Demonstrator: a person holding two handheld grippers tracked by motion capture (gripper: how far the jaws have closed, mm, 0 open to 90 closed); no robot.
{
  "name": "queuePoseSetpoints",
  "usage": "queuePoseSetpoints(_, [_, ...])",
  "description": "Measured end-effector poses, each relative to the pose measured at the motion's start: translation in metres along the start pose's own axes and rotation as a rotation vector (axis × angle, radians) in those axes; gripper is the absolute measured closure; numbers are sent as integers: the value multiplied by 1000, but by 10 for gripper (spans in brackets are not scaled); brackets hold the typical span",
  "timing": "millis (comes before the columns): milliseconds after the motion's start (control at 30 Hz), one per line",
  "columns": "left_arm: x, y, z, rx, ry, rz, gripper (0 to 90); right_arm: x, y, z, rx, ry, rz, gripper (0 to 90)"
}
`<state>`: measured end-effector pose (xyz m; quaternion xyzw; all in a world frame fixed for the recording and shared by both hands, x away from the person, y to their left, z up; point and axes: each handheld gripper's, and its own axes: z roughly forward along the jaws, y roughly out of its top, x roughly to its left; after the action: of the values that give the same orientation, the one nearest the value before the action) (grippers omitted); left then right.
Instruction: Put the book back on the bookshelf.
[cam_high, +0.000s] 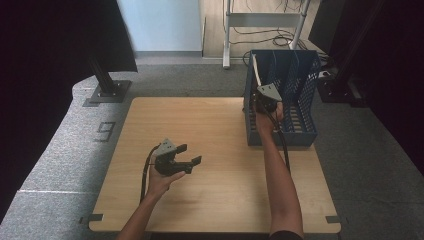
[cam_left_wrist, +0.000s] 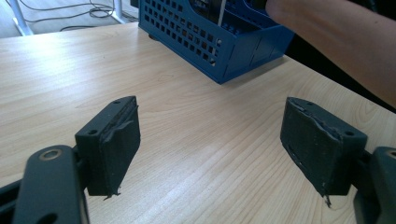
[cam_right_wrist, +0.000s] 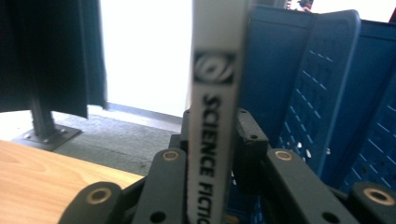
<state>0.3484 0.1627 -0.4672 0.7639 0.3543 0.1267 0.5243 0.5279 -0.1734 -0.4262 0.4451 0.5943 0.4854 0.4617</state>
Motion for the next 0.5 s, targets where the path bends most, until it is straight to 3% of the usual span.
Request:
queuePoseSetpoints(167, [-2, -1, 1, 4, 0, 1, 200, -1, 5, -5, 2, 33, 1, 633])
queuePoseSetpoints(233, [-2, -1, 1, 5, 0, 3, 200, -4, 5, -7, 10, 58, 27, 579])
queuePoseSetpoints(300, [-3, -1, 0, 5, 1, 5, 200, -6, 4, -9, 11, 78, 49, 572])
queuePoseSetpoints(500, [-4, -1, 1, 10, 2, 7, 200, -8, 2, -18, -3, 94, 54, 539])
